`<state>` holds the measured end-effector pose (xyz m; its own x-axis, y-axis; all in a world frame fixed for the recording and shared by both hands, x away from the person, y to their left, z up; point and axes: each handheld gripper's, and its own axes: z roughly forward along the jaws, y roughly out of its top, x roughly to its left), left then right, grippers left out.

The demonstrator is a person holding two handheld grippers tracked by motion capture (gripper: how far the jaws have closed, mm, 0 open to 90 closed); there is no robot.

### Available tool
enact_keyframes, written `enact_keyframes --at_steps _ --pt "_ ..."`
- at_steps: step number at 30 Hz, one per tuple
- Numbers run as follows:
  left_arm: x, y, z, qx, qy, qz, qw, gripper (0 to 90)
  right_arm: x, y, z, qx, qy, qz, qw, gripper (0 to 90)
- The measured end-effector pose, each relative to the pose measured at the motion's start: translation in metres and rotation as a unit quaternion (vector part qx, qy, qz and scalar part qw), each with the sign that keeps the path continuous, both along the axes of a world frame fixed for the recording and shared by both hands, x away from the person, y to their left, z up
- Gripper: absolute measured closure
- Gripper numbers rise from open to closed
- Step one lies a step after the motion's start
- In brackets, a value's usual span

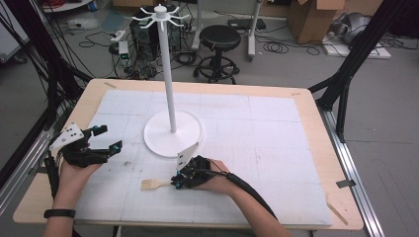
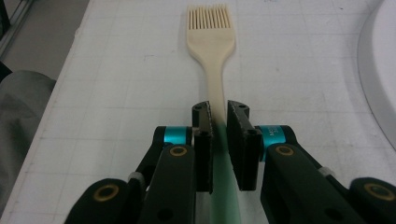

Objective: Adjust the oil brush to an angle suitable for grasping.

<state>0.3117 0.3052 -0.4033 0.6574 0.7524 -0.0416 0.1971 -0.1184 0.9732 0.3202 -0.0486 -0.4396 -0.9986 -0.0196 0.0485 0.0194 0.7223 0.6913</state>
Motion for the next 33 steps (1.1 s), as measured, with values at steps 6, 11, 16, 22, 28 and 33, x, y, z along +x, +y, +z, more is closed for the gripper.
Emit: enact_keyframes --at_steps 6,11,16,22,28,33 --pt "0.000 0.000 0.000 0.002 0.000 -0.001 1.0000 14.4 0.002 -0.002 0.001 0.004 0.000 0.000 1.0000 69.1" --pt "-0.001 0.000 0.000 -0.001 -0.001 -0.001 1.0000 14.4 0.003 -0.009 0.010 0.029 -0.006 -0.010 0.9995 54.8" --pt "-0.001 0.001 0.001 0.000 -0.002 -0.001 1.0000 14.4 0.009 -0.032 0.027 0.066 -0.004 -0.050 0.9966 43.6" --pt "0.000 0.001 0.000 0.003 0.000 0.001 1.0000 14.4 0.013 -0.067 0.041 0.093 -0.015 -0.095 0.9910 36.2" --pt "-0.001 0.000 0.000 0.001 0.000 0.001 1.0000 14.4 0.010 -0.135 0.051 0.142 -0.043 -0.174 0.9735 28.9" --pt "-0.001 0.000 0.000 0.002 0.000 0.002 1.0000 14.4 0.006 -0.183 0.048 0.162 -0.052 -0.233 0.9574 25.7"
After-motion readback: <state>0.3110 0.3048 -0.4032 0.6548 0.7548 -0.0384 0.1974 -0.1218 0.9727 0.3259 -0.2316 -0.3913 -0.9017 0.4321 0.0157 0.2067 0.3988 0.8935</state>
